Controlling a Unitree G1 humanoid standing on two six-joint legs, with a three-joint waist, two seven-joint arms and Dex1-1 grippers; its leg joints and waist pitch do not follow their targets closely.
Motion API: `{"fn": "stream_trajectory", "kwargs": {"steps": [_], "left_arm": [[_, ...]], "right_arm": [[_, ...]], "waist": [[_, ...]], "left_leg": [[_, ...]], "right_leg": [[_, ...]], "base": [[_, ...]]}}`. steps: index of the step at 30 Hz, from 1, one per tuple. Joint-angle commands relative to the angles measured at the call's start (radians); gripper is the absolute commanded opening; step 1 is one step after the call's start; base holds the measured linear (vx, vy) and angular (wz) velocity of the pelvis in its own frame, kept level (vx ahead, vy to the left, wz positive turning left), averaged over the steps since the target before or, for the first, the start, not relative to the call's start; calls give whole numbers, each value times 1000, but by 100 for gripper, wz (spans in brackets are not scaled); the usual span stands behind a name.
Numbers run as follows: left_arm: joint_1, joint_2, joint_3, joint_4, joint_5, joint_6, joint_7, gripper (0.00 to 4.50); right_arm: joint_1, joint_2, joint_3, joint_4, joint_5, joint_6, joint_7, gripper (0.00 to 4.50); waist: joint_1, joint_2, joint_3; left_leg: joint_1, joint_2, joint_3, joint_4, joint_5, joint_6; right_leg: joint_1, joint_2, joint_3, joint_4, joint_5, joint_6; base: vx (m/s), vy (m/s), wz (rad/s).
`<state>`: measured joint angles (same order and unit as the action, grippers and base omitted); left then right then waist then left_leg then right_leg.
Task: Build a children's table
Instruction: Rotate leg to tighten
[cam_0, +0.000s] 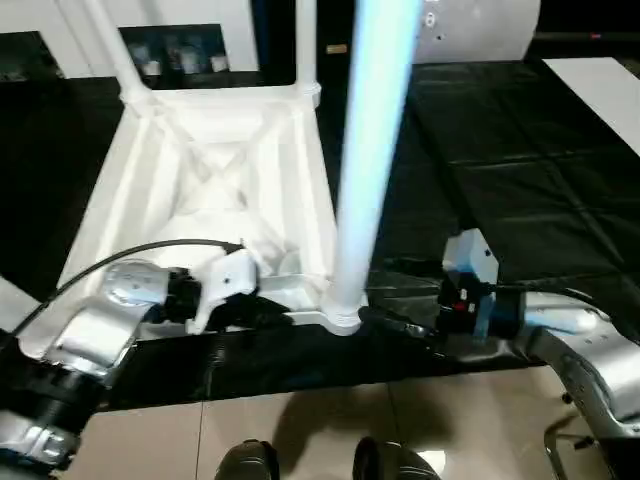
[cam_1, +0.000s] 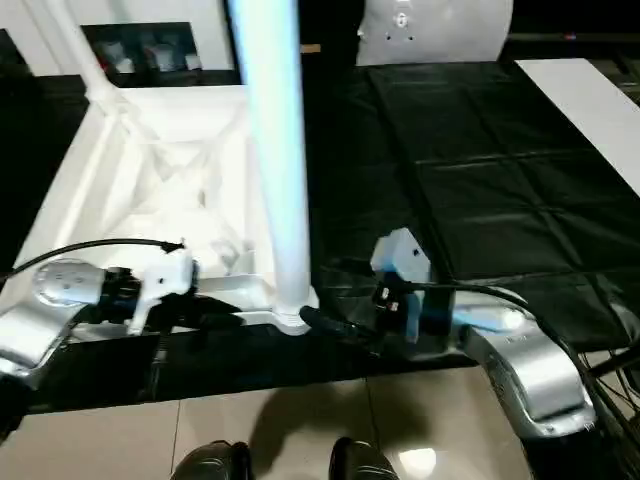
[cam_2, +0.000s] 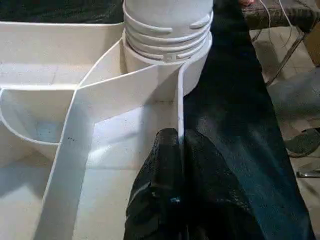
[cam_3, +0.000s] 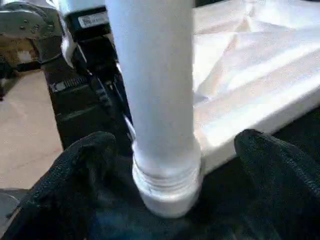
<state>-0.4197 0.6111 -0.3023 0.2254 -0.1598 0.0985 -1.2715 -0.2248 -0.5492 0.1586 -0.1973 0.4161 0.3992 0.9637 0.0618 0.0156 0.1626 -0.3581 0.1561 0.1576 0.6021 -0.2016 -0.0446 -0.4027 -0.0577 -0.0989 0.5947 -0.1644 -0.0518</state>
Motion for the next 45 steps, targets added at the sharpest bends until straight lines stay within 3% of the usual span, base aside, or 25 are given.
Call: {"fn": "stream_trajectory", "kwargs": {"steps": [1,4,7,11,13,14,17,21,24,30,35,37,38,39,40,42,45], "left_arm": [[-15,-30,-44,-16,-20,-38,-61,3],[-27,-41,-65,-4,-12,-65,-93,0],[-42,-53,-80,3,-8,-77,-122,0],[-56,-57,-92,4,-3,-84,-148,0],[-63,-55,-102,9,2,-93,-163,0],[-67,-54,-104,13,6,-99,-172,0],[-83,-51,-109,41,24,-117,-184,0],[-95,-47,-111,62,40,-124,-183,0],[-99,-44,-107,70,43,-124,-182,0],[-97,-65,-76,81,32,-67,-131,0],[-98,-108,-26,75,40,42,21,0],[-105,-156,14,48,21,144,118,0],[-105,-156,14,48,21,144,118,0],[-110,-177,26,37,20,173,154,0],[-110,-180,27,36,20,175,158,0],[-137,-290,57,26,53,265,344,0],[-152,-345,68,32,70,295,434,0]], "right_arm": [[-20,4,17,43,-6,-35,61,450],[-55,11,32,98,5,-60,129,423],[-90,7,54,148,6,-78,196,397],[-120,0,77,199,0,-102,259,375],[-136,-3,84,224,0,-112,292,341],[-145,-5,88,238,0,-119,316,336],[-173,-15,105,273,-2,-120,383,308],[-191,-17,118,300,-8,-130,417,278],[-200,-15,123,310,-8,-131,436,243],[-193,-2,116,301,12,-101,440,209],[-150,41,79,256,45,-30,321,206],[-128,91,60,246,12,-22,196,206],[-128,91,60,246,12,-22,196,206],[-123,110,56,245,-7,-18,148,206],[-122,113,55,245,-9,-18,143,206],[-110,214,48,227,-100,32,-95,205],[-110,277,39,223,-121,68,-208,203]], "waist": [[-1,3,-87],[1,2,-93],[4,-4,-93],[19,-2,-91],[23,-2,-91],[22,-8,-91],[24,-4,-91],[24,-6,-92],[23,-5,-95],[23,-4,-94],[23,-2,-89],[18,-5,-87],[18,-5,-86],[9,-11,-83],[9,-11,-83],[-16,-9,-80],[-27,-9,-81]], "left_leg": [[6,73,-24,-72,-119,81],[2,76,-23,-69,-85,100],[0,75,-20,-68,-79,115],[4,79,-19,-68,-87,110],[6,81,-20,-70,-91,105],[3,80,-20,-70,-92,106],[1,79,-20,-69,-88,110],[0,77,-20,-68,-87,111],[-2,78,-21,-67,-66,117],[-1,80,-20,-68,-80,110],[-1,77,-21,-69,-104,93],[-1,71,-21,-70,-115,82],[0,70,-22,-70,-120,79],[-11,62,-23,-71,-116,74],[-11,62,-23,-71,-116,74],[-9,58,-23,-70,-113,65],[-10,50,-23,-67,-100,70]], "right_leg": [[56,-105,75,-81,-343,-165],[59,-105,75,-69,-238,-205],[60,-105,75,-66,-217,-218],[57,-107,75,-70,-265,-209],[56,-107,75,-69,-265,-207],[58,-107,75,-69,-265,-206],[59,-109,74,-70,-275,-202],[60,-110,74,-71,-285,-196],[61,-108,72,-66,-254,-205],[59,-107,72,-69,-271,-209],[59,-109,72,-76,-330,-194],[59,-108,69,-87,-396,-167],[58,-109,68,-89,-418,-159],[65,-107,63,-94,-465,-126],[65,-107,63,-94,-465,-126],[56,-100,61,-100,-485,-107],[58,-100,59,-105,-502,-87]], "base": [[0,0,0],[0,0,0],[0,0,0],[0,0,0],[0,0,0],[0,0,0],[0,0,0],[0,0,0],[0,0,0],[0,0,0],[0,0,0],[0,0,0],[0,0,0],[0,0,0],[0,0,0],[0,0,0],[0,0,0]]}}
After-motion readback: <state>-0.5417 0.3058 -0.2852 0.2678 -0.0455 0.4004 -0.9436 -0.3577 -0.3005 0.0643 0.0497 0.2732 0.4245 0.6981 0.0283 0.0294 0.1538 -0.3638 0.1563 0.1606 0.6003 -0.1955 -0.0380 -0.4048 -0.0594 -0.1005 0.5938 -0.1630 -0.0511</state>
